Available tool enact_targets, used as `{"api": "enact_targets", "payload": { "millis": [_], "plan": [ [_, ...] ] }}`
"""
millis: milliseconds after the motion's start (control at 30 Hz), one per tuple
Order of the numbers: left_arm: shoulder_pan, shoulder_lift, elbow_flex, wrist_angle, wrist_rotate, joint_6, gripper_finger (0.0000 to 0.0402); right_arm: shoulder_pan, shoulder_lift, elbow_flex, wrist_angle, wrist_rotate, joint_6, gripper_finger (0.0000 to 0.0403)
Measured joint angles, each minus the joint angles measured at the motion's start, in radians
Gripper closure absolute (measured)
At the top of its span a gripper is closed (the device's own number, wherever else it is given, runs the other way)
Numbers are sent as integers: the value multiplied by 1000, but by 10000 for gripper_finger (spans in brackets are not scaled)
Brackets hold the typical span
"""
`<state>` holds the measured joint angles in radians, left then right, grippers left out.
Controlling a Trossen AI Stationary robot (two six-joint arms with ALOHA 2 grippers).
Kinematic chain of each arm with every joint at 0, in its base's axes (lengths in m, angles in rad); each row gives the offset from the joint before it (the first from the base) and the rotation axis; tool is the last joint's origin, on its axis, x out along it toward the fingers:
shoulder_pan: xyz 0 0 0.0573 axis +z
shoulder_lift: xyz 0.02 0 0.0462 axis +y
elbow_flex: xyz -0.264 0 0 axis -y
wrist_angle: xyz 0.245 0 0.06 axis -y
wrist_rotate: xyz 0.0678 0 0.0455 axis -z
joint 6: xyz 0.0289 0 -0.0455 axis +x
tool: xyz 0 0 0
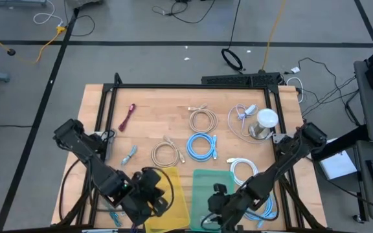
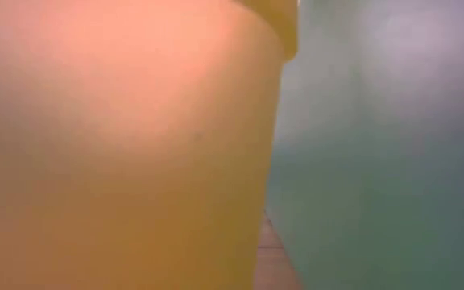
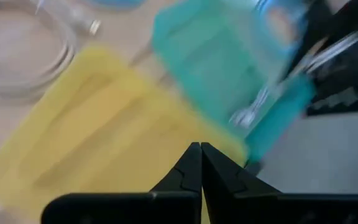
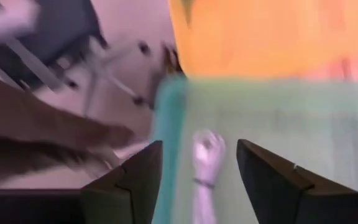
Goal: Pick & Place USB Port
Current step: Adjust the yellow bin
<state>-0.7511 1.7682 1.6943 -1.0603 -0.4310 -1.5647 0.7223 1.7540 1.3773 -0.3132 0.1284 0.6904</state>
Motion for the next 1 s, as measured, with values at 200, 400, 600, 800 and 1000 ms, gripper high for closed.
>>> {"api": "enact_targets", "payload": {
  "millis": [200, 400, 600, 800, 1000],
  "plan": [
    [-36, 76, -2, -219, 137, -163, 400, -2, -122, 0, 180, 39, -49, 218],
    [-116, 127, -17, -515, 347, -386, 401, 37, -258, 0, 263, 196, -155, 236],
    [-146, 128, -184, -308, 456, -449, 401, 94, -330, 0, 271, 293, -242, 243],
    [-168, 128, -345, -85, 448, -539, 401, 124, -336, 0, 287, 343, -265, 243],
    [-148, 128, -418, -39, 383, -531, 401, 137, -315, 0, 287, 343, -239, 243]
  ]
}}
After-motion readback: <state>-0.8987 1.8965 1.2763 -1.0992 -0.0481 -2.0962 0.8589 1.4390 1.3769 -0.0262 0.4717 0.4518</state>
